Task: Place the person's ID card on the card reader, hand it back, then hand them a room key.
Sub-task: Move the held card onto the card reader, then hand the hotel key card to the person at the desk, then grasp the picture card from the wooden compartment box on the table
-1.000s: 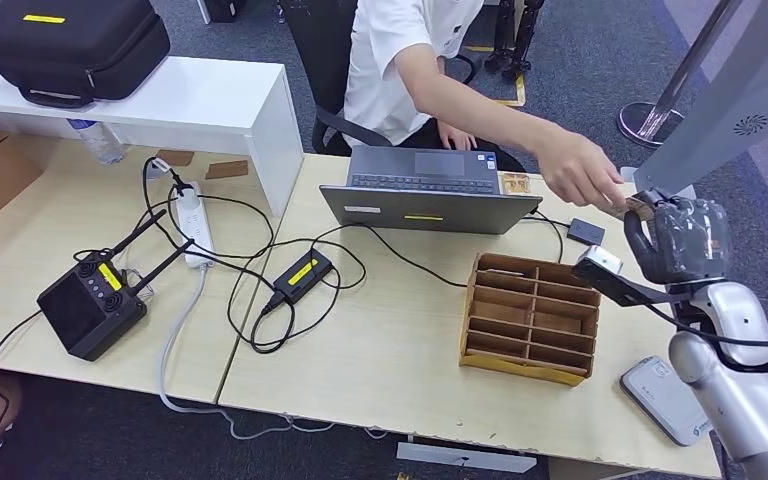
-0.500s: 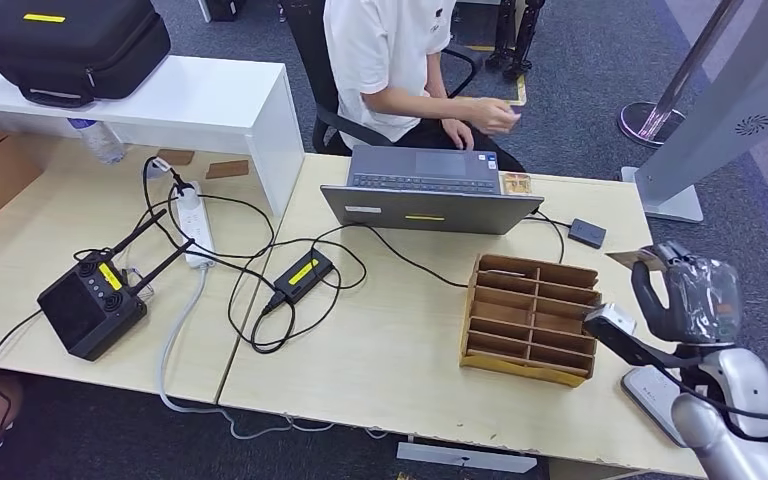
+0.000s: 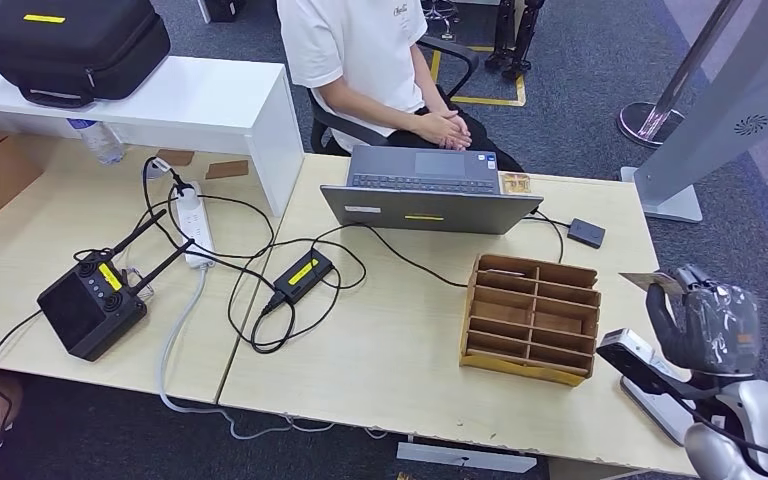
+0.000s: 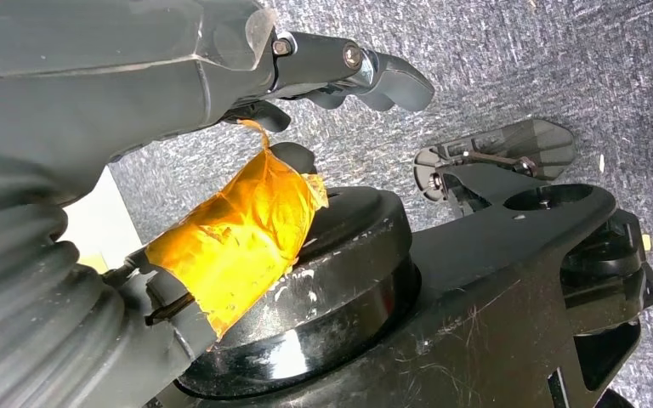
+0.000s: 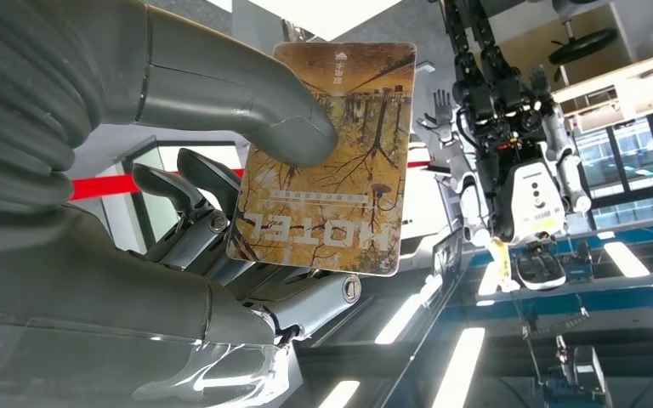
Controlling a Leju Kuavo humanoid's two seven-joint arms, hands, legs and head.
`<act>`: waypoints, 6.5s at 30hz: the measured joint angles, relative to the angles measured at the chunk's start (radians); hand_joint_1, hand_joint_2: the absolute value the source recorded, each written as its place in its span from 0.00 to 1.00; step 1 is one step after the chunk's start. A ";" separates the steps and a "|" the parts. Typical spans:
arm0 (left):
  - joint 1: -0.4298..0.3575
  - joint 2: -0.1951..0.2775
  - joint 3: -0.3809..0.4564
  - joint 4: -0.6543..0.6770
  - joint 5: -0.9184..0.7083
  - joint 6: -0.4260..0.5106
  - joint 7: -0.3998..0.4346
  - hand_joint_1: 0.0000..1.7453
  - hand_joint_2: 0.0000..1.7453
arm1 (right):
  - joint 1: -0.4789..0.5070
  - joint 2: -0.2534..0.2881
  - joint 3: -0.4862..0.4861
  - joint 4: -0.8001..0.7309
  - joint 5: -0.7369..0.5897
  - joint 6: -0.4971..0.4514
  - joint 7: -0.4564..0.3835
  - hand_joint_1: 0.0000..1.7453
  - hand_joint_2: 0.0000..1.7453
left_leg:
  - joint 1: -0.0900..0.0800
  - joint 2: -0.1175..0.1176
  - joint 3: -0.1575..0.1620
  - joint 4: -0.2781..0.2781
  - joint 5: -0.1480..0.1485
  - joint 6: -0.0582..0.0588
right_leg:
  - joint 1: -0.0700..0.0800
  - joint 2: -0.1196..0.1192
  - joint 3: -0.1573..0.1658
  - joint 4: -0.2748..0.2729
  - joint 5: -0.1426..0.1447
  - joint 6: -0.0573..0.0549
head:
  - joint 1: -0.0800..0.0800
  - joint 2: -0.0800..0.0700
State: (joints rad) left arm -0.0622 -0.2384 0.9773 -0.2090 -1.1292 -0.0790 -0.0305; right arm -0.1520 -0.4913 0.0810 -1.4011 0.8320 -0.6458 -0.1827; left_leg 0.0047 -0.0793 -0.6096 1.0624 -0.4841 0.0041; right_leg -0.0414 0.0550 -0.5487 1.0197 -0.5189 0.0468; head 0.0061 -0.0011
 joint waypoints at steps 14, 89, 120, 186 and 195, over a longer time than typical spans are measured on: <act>0.000 -0.001 0.002 0.000 0.010 0.005 0.008 0.00 1.00 | 0.076 0.002 -0.037 -0.039 0.000 -0.010 -0.010 1.00 1.00 | 0.000 -0.003 0.000 0.000 0.000 0.000 | 0.000 -0.003 0.000 0.000 -0.001 0.000 | 0.000 0.000; -0.005 -0.009 0.021 0.000 -0.066 0.047 0.008 0.00 1.00 | 0.251 0.289 -0.502 0.162 0.082 -0.047 -0.175 1.00 1.00 | 0.002 0.001 0.001 -0.001 -0.001 -0.001 | 0.002 0.001 0.001 0.000 -0.001 -0.001 | 0.000 0.000; -0.005 0.011 -0.038 0.000 -0.218 0.051 -0.110 0.00 1.00 | -0.678 0.014 0.234 0.335 0.320 0.199 0.122 1.00 1.00 | 0.005 0.006 -0.003 -0.001 0.006 -0.004 | 0.004 0.006 -0.005 0.003 0.007 -0.004 | 0.000 0.000; 0.008 0.005 0.009 0.000 -0.139 0.087 -0.036 0.00 1.00 | 0.167 -0.057 0.100 -0.286 0.178 0.033 0.013 0.00 1.00 | 0.007 0.000 -0.006 -0.001 0.004 -0.006 | 0.006 -0.001 -0.007 0.001 0.004 -0.007 | 0.000 0.000; 0.008 0.005 0.011 0.000 -0.138 0.087 -0.036 0.00 1.00 | 0.179 -0.053 0.089 -0.300 0.177 0.042 0.013 0.00 1.00 | 0.007 0.000 -0.006 -0.001 0.004 -0.006 | 0.006 -0.001 -0.007 0.001 0.004 -0.007 | 0.000 0.000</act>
State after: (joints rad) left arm -0.0539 -0.2335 0.9882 -0.2090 -1.2675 0.0078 -0.0664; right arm 0.0269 -0.5447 0.1699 -1.7015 1.0088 -0.6042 -0.1694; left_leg 0.0115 -0.0794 -0.6153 1.0612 -0.4801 -0.0024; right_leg -0.0353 0.0542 -0.5558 1.0204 -0.5150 0.0400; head 0.0061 -0.0011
